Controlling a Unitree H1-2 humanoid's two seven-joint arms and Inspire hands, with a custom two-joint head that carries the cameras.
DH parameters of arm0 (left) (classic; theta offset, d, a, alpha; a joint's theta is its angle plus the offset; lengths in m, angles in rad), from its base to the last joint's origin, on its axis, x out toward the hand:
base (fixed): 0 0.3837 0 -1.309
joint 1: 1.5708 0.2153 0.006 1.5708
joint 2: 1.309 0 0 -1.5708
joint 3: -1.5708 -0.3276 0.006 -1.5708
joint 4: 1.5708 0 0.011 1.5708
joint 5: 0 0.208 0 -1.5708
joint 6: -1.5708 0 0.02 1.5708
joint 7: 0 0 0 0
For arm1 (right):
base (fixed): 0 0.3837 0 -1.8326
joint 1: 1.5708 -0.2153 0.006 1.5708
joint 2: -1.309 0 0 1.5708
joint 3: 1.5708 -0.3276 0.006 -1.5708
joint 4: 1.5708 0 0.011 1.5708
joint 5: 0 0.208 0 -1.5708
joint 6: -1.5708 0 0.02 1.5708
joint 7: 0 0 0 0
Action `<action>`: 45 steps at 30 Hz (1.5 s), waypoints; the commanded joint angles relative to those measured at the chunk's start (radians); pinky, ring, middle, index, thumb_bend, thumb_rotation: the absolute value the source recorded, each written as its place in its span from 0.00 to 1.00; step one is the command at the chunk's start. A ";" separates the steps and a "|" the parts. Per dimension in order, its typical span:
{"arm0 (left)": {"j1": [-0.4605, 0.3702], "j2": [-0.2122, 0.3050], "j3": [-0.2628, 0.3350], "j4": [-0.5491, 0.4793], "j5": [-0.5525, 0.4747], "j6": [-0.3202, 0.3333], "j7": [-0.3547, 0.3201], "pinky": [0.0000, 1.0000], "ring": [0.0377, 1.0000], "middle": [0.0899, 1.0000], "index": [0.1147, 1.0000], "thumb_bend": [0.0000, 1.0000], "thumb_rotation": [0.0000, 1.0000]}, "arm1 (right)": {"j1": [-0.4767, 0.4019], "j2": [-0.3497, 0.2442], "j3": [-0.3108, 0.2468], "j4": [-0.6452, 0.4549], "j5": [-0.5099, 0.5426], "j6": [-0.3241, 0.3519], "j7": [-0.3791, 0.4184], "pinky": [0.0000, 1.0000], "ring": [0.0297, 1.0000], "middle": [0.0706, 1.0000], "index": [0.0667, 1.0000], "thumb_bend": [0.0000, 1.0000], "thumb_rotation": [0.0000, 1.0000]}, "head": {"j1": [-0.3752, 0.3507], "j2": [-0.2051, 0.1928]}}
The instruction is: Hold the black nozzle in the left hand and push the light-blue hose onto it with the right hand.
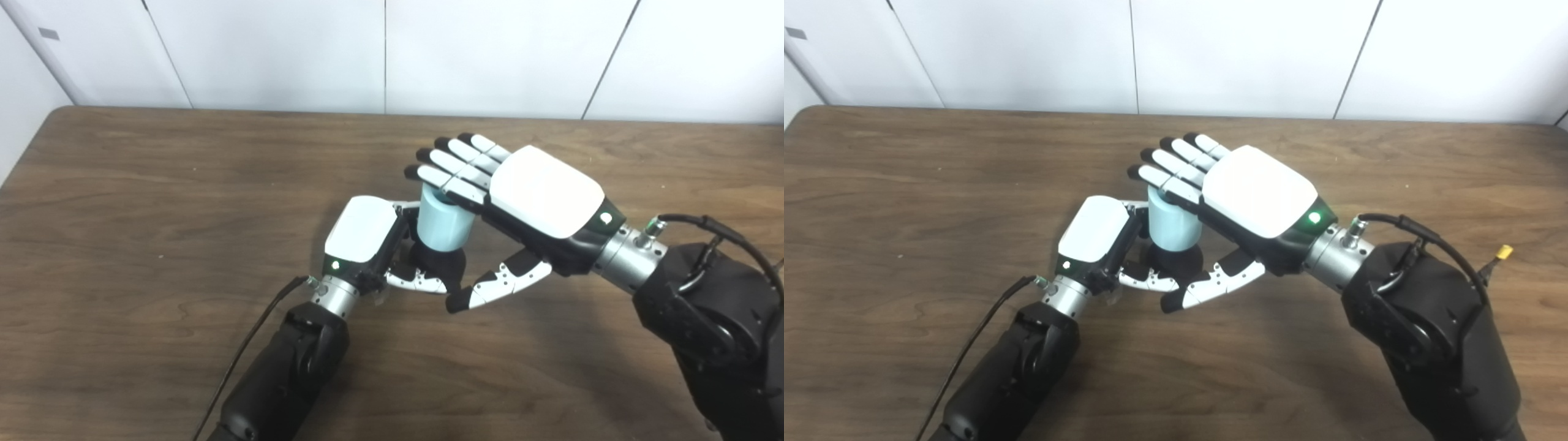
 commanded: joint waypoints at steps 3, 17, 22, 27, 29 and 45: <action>-0.015 0.001 0.000 -0.018 0.020 0.004 -0.001 0.39 0.42 0.39 0.43 0.50 0.00 | 0.020 -0.012 -0.003 0.016 -0.011 -0.037 -0.042 1.00 1.00 0.98 0.95 0.65 0.94 | 0.001 0.001; -0.017 0.000 -0.006 -0.020 0.035 0.008 0.006 0.40 0.42 0.38 0.44 0.50 0.00 | 0.086 -0.031 0.062 0.121 -0.045 -0.055 -0.065 0.99 1.00 0.99 0.95 0.65 0.98 | 0.004 0.006; -0.016 -0.001 -0.005 -0.025 0.033 0.010 0.001 0.40 0.42 0.37 0.44 0.50 0.00 | 0.094 -0.034 0.082 0.129 -0.047 -0.052 -0.064 0.99 1.00 1.00 0.95 0.67 1.00 | 0.005 0.009; -0.017 -0.001 -0.006 -0.024 0.037 0.011 0.004 0.40 0.43 0.38 0.44 0.50 0.00 | 0.094 -0.041 0.104 0.128 -0.037 -0.042 -0.048 1.00 0.99 0.97 0.92 0.69 1.00 | 0.005 0.010; -0.017 -0.001 -0.006 -0.023 0.033 0.007 0.005 0.40 0.43 0.38 0.44 0.50 0.00 | 0.089 -0.045 0.112 0.119 -0.026 -0.023 -0.025 1.00 0.95 0.94 0.91 0.70 1.00 | 0.005 0.010; -0.015 0.001 -0.002 -0.024 0.024 0.005 0.001 0.40 0.43 0.38 0.43 0.50 0.00 | 0.002 -0.049 0.070 0.041 0.078 0.076 -0.068 1.00 0.98 0.96 0.94 0.68 1.00 | 0.004 0.008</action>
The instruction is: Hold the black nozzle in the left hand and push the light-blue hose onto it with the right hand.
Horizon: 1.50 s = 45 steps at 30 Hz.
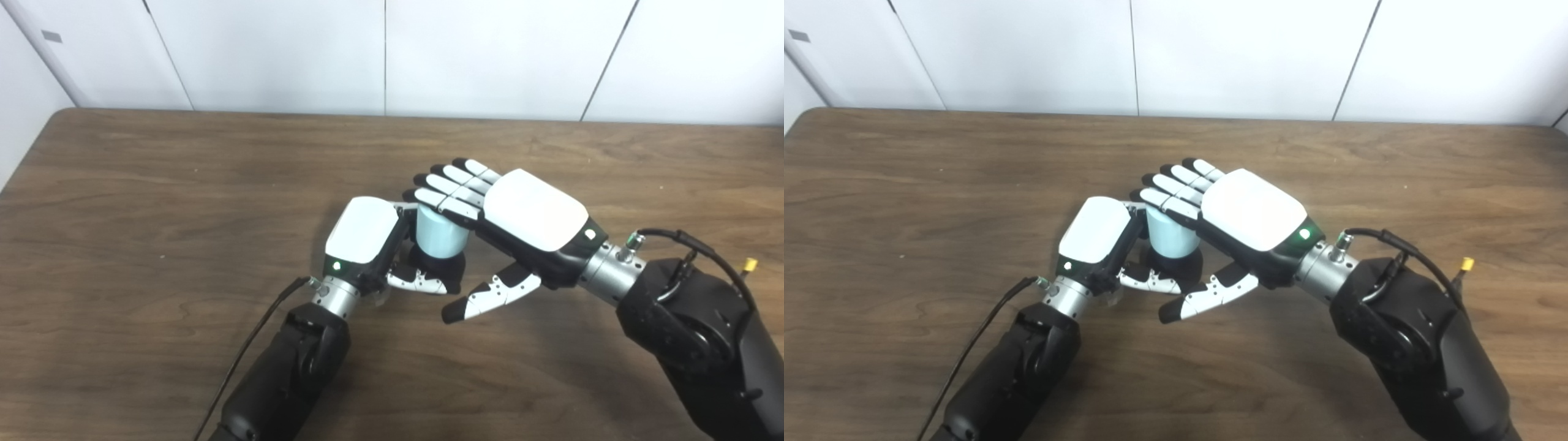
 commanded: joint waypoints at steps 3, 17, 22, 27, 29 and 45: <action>-0.017 0.002 0.005 -0.013 0.001 -0.014 0.009 0.40 0.43 0.39 0.43 0.50 0.00 | -0.060 0.002 -0.054 -0.044 0.072 0.028 0.015 1.00 1.00 0.99 0.99 0.66 1.00 | 0.001 0.000; -0.014 -0.001 0.015 -0.015 -0.008 -0.003 0.003 0.38 0.41 0.38 0.43 0.50 0.00 | -0.106 0.076 -0.215 -0.030 0.273 0.163 -0.051 0.92 0.97 0.98 0.97 0.59 1.00 | 0.005 -0.002; -0.011 -0.003 0.021 -0.029 -0.018 0.015 -0.018 0.39 0.42 0.39 0.43 0.50 0.00 | -0.079 0.091 -0.233 0.017 0.298 0.194 -0.089 0.83 0.93 0.95 0.94 0.54 1.00 | 0.005 -0.004; -0.010 -0.001 0.028 -0.039 0.002 0.043 -0.035 0.40 0.41 0.40 0.46 0.50 0.00 | -0.032 0.089 -0.228 0.052 0.294 0.181 -0.121 0.80 0.91 0.93 0.93 0.54 1.00 | 0.006 -0.006; -0.013 0.009 0.018 -0.044 0.051 0.062 -0.032 0.42 0.49 0.42 0.45 0.52 0.00 | -0.020 0.087 -0.222 0.056 0.288 0.186 -0.124 0.81 0.91 0.94 0.93 0.53 1.00 | 0.005 -0.006; -0.027 0.023 0.007 -0.056 0.140 0.086 -0.011 1.00 0.95 1.00 1.00 1.00 0.49 | -0.004 0.085 -0.207 0.060 0.267 0.189 -0.136 0.83 0.91 0.94 0.94 0.53 1.00 | 0.000 -0.007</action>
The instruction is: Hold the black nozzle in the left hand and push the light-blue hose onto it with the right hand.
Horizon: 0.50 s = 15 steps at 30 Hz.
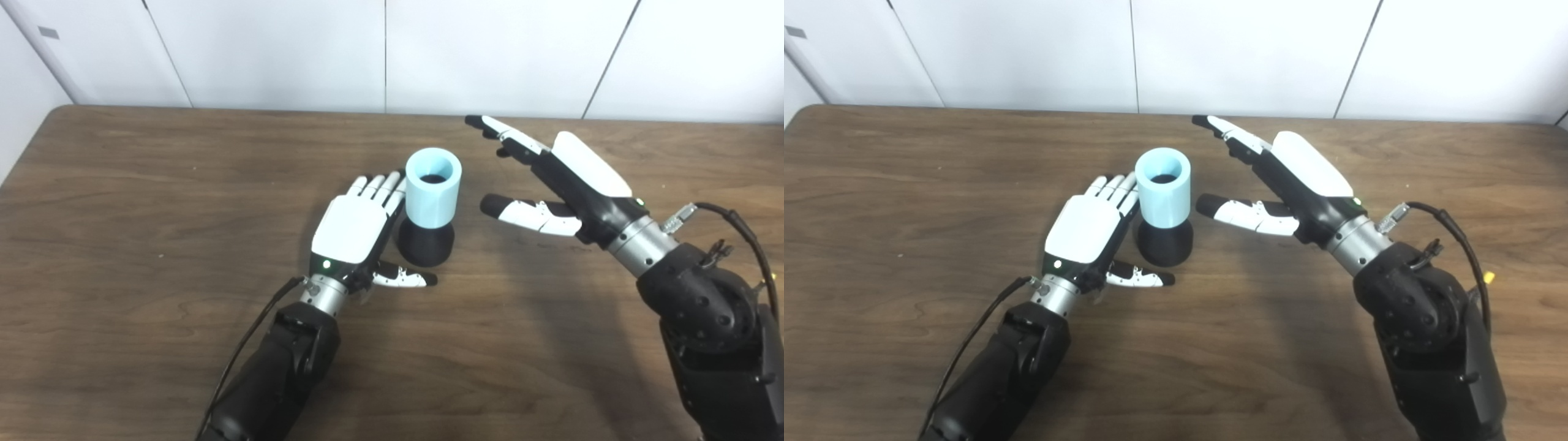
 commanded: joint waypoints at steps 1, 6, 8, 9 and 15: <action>-0.031 -0.005 0.007 -0.029 0.005 -0.004 0.016 1.00 0.96 1.00 1.00 1.00 0.49 | -0.032 -0.014 -0.009 -0.017 0.010 -0.010 -0.026 0.83 0.92 0.94 0.94 0.53 1.00 | 0.002 -0.001; -0.031 -0.011 0.019 -0.040 -0.015 0.016 -0.031 1.00 0.99 1.00 1.00 1.00 0.52 | -0.035 -0.016 -0.007 -0.012 0.009 -0.011 -0.026 0.82 0.91 0.94 0.94 0.54 1.00 | 0.004 -0.002; -0.030 -0.015 0.031 -0.046 -0.025 0.025 -0.051 1.00 0.99 1.00 1.00 1.00 0.53 | -0.037 -0.016 -0.006 -0.012 0.009 -0.007 -0.023 0.82 0.91 0.94 0.94 0.54 1.00 | 0.005 -0.003; -0.032 -0.018 0.043 -0.052 -0.036 0.037 -0.067 1.00 0.99 1.00 1.00 1.00 0.53 | -0.038 -0.016 -0.006 -0.013 0.009 -0.004 -0.022 0.82 0.91 0.94 0.95 0.54 1.00 | 0.006 -0.004; -0.049 -0.021 0.124 -0.090 -0.114 0.079 -0.118 1.00 0.97 1.00 1.00 1.00 0.54 | -0.041 -0.015 -0.008 -0.008 0.009 0.010 -0.021 0.82 0.91 0.93 0.94 0.55 1.00 | 0.011 -0.005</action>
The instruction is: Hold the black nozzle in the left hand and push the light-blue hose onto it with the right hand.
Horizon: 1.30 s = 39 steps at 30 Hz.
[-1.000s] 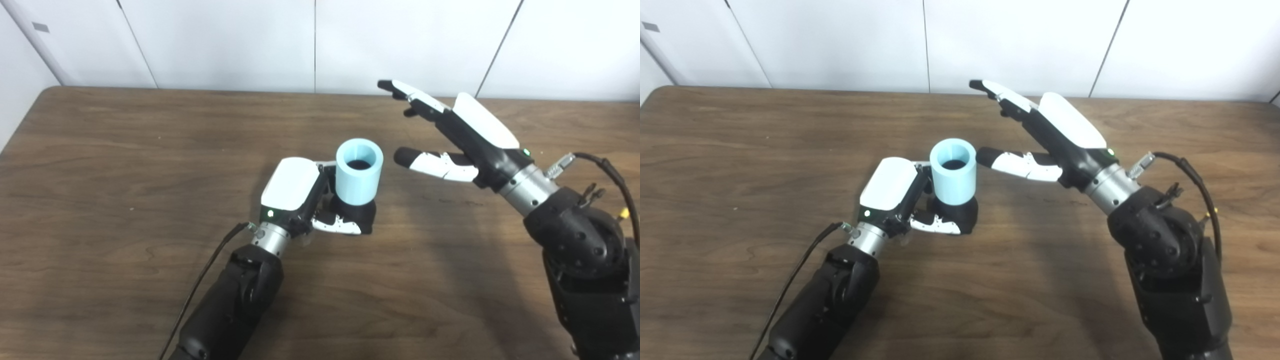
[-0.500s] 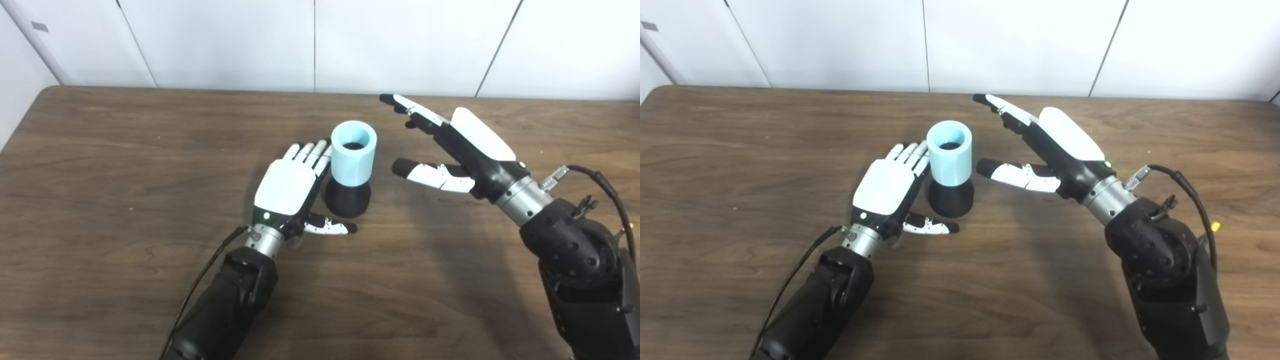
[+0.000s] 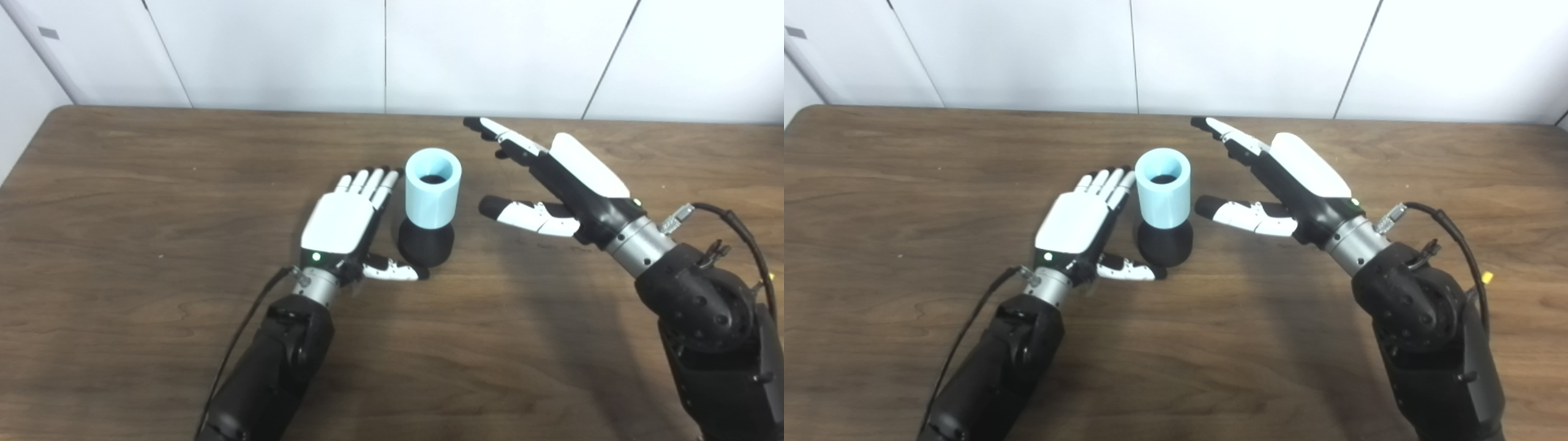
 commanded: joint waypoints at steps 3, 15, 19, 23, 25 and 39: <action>-0.049 0.006 0.080 -0.095 -0.096 0.025 -0.038 0.97 0.93 0.96 1.00 1.00 0.59 | -0.037 -0.010 -0.016 -0.003 0.017 0.007 -0.027 0.81 0.91 0.93 0.94 0.53 1.00 | 0.008 -0.001; 0.048 0.004 0.323 -0.262 -0.568 0.030 -0.117 0.74 0.81 0.86 0.93 0.88 0.62 | 0.032 0.066 -0.063 0.102 0.093 0.066 -0.123 0.79 0.87 0.92 0.93 0.50 1.00 | 0.004 -0.008; 0.110 0.025 0.341 -0.289 -0.544 -0.012 -0.077 0.72 0.81 0.86 0.93 0.79 0.67 | 0.077 0.119 -0.118 0.138 0.199 0.109 -0.162 0.79 0.91 0.94 0.96 0.54 1.00 | -0.008 -0.009; 0.149 0.026 0.358 -0.301 -0.551 -0.034 -0.045 0.71 0.81 0.87 0.94 0.72 0.75 | 0.100 0.172 -0.161 0.171 0.283 0.131 -0.206 0.81 0.94 0.96 0.99 0.57 1.00 | -0.014 -0.016; 0.171 0.016 0.371 -0.307 -0.559 -0.044 -0.025 0.73 0.82 0.87 0.94 0.65 0.80 | 0.104 0.217 -0.198 0.196 0.360 0.156 -0.229 0.85 0.96 0.97 1.00 0.56 1.00 | -0.019 -0.026; 0.200 -0.049 0.474 -0.142 -0.932 -0.150 -0.020 0.86 0.89 0.93 0.97 0.57 0.92 | 0.160 0.274 -0.262 0.406 0.519 -0.038 -0.357 0.96 0.98 0.98 1.00 0.57 1.00 | -0.021 -0.143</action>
